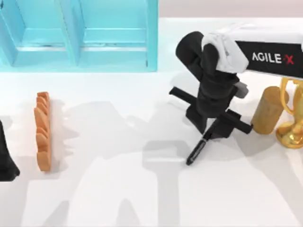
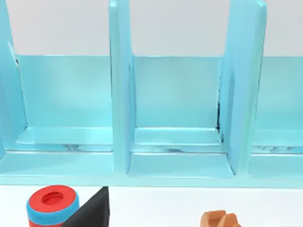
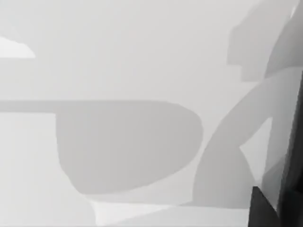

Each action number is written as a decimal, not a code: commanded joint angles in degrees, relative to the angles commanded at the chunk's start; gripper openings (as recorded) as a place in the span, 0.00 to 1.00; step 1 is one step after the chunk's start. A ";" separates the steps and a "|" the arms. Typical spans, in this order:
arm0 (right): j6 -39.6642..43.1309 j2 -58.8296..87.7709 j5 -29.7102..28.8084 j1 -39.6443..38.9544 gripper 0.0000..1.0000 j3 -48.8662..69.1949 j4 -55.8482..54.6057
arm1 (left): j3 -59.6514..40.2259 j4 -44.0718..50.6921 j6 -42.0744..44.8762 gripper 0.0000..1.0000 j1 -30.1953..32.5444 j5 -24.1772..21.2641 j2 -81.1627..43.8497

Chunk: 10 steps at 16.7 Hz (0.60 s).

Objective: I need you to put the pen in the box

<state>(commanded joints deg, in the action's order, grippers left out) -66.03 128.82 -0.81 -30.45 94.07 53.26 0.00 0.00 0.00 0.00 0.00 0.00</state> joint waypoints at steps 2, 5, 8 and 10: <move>-0.20 -0.35 0.04 0.11 0.00 1.85 2.06 | 0.00 0.00 0.00 1.00 0.00 0.00 0.00; -0.29 -1.68 0.00 0.19 0.00 7.09 9.12 | 0.00 0.00 0.00 1.00 0.00 0.00 0.00; 0.01 -3.51 0.03 0.10 0.00 12.78 16.96 | 0.00 0.00 0.00 1.00 0.00 0.00 0.00; 0.17 -4.40 0.04 0.10 0.00 15.08 19.61 | 0.00 0.00 0.00 1.00 0.00 0.00 0.00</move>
<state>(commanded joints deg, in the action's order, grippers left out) -65.87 124.42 -0.77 -30.35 109.15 72.86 0.00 0.00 0.00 0.00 0.00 0.00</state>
